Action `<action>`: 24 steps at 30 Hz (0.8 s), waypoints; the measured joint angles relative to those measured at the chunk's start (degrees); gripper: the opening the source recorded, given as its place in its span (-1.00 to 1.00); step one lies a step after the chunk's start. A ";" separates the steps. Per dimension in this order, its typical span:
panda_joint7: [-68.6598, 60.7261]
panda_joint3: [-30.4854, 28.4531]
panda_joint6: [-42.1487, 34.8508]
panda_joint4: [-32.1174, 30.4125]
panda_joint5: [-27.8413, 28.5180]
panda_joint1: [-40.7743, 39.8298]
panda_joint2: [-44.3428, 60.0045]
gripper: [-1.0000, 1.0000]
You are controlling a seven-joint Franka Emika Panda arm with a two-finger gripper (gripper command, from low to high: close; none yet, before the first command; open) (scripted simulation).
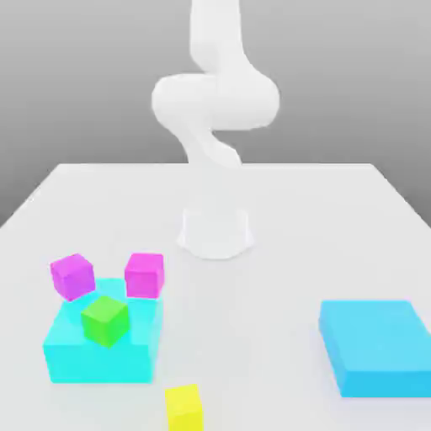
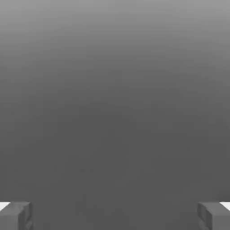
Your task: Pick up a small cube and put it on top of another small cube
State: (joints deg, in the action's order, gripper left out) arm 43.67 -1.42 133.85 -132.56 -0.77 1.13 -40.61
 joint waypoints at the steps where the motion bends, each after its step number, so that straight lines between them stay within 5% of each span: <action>1: -0.94 -0.61 0.90 -0.34 -0.34 0.48 2.26 0.00; 24: -20.33 -7.12 19.71 -7.47 -6.48 3.78 49.99 0.00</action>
State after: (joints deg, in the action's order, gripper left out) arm 23.35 -8.54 153.56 -140.04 -7.26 4.91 9.39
